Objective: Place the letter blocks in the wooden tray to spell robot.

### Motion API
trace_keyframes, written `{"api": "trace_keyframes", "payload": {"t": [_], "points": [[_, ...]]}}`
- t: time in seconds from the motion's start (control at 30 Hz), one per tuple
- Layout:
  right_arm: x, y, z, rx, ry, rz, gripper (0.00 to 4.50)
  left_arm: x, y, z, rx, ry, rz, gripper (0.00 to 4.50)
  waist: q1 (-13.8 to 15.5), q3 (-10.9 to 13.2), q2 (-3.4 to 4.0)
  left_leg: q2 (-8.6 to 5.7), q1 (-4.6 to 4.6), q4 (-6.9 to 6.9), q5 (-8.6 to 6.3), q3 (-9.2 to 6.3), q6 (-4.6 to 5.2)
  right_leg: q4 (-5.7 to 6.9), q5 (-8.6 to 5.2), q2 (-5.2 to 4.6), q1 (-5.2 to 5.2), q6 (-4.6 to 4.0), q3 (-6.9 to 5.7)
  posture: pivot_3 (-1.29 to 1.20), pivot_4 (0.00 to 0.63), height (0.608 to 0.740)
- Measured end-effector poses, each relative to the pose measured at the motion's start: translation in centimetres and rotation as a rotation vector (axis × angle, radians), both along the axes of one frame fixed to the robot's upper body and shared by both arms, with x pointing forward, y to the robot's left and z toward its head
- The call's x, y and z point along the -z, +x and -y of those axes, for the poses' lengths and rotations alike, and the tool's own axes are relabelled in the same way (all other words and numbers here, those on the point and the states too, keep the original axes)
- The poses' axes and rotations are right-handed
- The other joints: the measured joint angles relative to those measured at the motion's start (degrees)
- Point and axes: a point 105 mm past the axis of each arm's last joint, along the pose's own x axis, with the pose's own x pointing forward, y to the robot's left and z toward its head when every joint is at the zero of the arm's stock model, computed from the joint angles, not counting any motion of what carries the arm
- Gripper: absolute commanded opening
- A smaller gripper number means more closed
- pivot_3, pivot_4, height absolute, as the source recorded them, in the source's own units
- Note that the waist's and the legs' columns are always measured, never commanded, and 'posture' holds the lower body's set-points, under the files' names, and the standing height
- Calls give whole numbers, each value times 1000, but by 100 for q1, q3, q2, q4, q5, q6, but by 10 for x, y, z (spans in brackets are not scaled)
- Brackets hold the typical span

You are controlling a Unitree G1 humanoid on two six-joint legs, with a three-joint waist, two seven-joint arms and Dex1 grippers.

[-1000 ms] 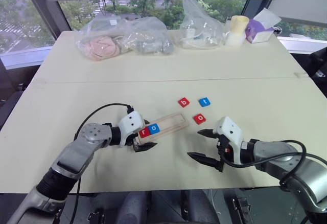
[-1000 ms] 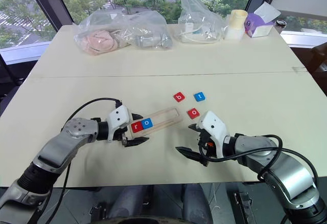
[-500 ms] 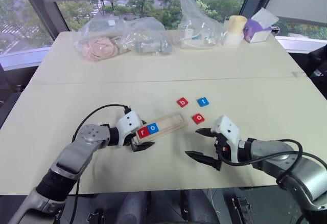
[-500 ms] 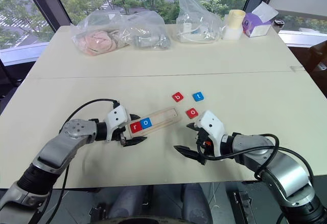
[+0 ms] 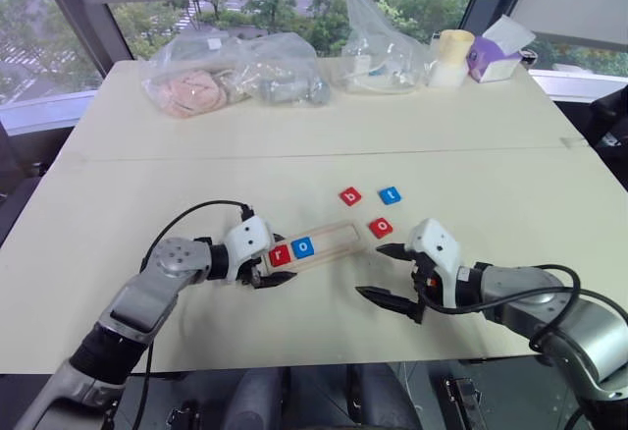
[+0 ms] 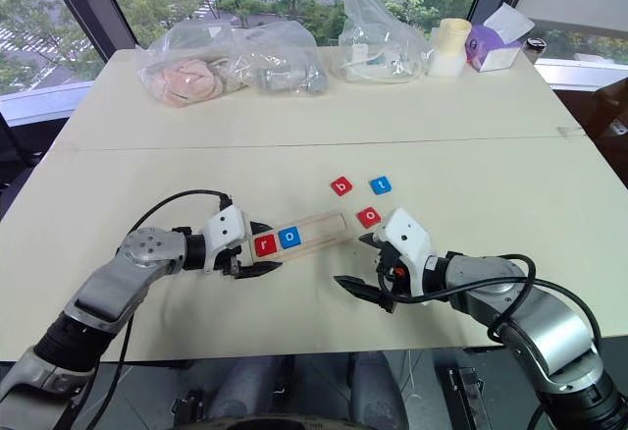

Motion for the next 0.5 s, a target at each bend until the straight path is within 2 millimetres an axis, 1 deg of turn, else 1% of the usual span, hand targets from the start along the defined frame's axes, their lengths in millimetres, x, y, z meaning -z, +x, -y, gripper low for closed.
{"api": "trace_keyframes", "payload": {"t": [0.1, 0.17, 0.23, 0.37, 0.47, 0.5], "points": [[-1, 5, 9, 37, 2, 1, 4500, -7, 9, -15, 90, 58, 30, 3136, 12, 0, 0, 0, -6, 1, 0, 0, 0, 1, 2, 2, -5, -3, -6, 0, 150, 740], [-1, 9, 15, 61, -1, 4, 4500, -17, 22, -27, 156, 118, 72, 3136, 23, 1, -1, -3, -11, 2, 0, 2, 0, -1, 3, 0, -7, -5, -8, 0, 150, 740], [-2, 12, 19, 79, 3, 14, 4500, -25, 31, -34, 196, 158, 103, 3136, 25, 0, 0, -7, -13, 1, 1, 2, 1, -6, 3, -7, -6, -4, -8, 0, 150, 740], [-5, 20, 25, 144, 35, 50, 4500, -23, 44, -34, 262, 170, 114, 3136, 22, 1, -2, -11, -18, 2, -3, 3, 8, -12, 6, -7, -6, 4, -7, 0, 150, 740], [-7, 25, 26, 194, 62, 72, 4500, -19, 48, -30, 286, 156, 117, 3136, 24, 1, -2, -11, -18, 6, -2, 3, 9, -9, 9, -5, -5, 13, -8, 0, 150, 740], [-7, 25, 25, 205, 65, 77, 4500, -17, 48, -28, 291, 146, 112, 3636, 23, 1, -2, -10, -18, 8, -2, 3, 9, -8, 10, -5, -3, 15, -8, 0, 150, 740]]}}
